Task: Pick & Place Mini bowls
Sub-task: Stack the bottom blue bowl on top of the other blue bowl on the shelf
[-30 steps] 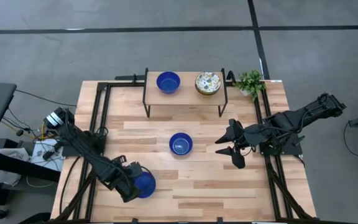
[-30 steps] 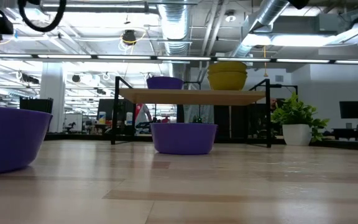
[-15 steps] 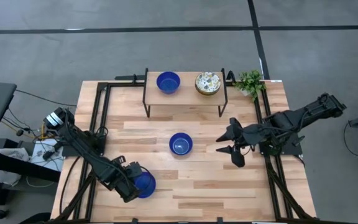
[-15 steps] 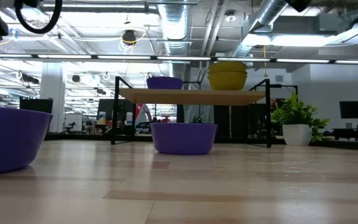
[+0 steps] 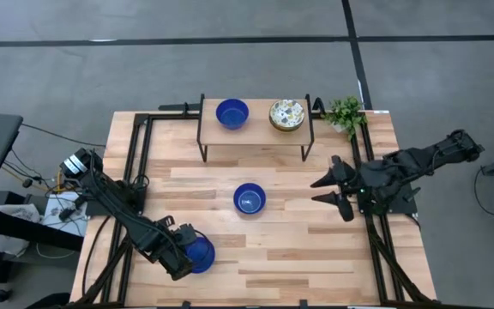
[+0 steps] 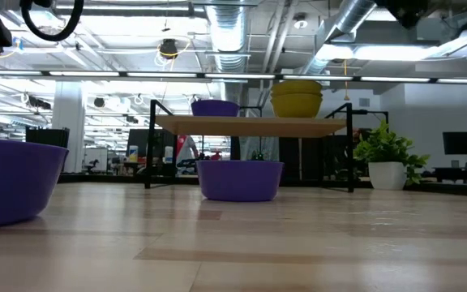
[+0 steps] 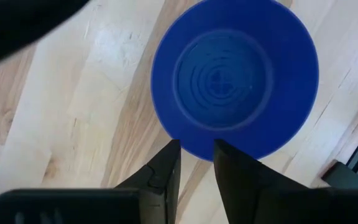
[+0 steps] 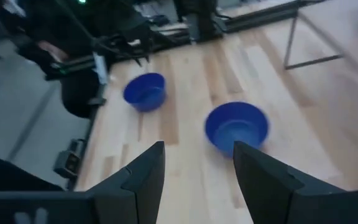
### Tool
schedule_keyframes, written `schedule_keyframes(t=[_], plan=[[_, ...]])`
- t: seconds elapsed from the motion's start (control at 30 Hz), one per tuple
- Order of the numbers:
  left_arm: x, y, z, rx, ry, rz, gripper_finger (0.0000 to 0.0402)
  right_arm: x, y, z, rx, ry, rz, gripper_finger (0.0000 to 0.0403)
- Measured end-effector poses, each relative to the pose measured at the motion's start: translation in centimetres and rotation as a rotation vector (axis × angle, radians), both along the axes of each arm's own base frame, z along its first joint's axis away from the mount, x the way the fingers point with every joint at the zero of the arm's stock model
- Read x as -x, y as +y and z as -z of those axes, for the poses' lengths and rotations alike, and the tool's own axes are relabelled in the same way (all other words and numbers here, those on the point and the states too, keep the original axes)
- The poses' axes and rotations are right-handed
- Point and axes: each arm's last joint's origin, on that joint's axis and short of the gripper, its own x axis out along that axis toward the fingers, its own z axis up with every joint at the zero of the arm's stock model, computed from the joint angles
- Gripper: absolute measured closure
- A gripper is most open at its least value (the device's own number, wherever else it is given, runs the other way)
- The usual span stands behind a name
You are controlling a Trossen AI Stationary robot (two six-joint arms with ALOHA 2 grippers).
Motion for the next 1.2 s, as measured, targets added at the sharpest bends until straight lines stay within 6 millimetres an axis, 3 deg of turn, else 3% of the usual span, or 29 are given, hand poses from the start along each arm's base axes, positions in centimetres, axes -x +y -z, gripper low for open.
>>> schedule_keyframes(t=[0.27, 0.47, 1.03, 1.2], plan=[[-0.1, -0.1, 0.0, 0.006, -0.006, 0.000, 0.0309, 2.2, 0.4, 5.8, -0.146, -0.254, -0.081, 0.0224], [-0.1, -0.1, 0.0, 0.010, -0.011, 0.006, 0.0306, 2.8, 0.4, 8.0, -0.209, -0.376, -0.099, 0.0223], [-1.1, -1.8, -0.7, 0.131, -0.168, 0.048, 0.0154, 2.8, 0.2, 8.7, -0.182, -0.376, -0.016, 0.0225], [-1.1, -3.5, 0.5, 0.118, -0.161, 0.109, 0.0133, 2.8, 0.2, 8.7, -0.182, -0.375, -0.016, 0.0227]])
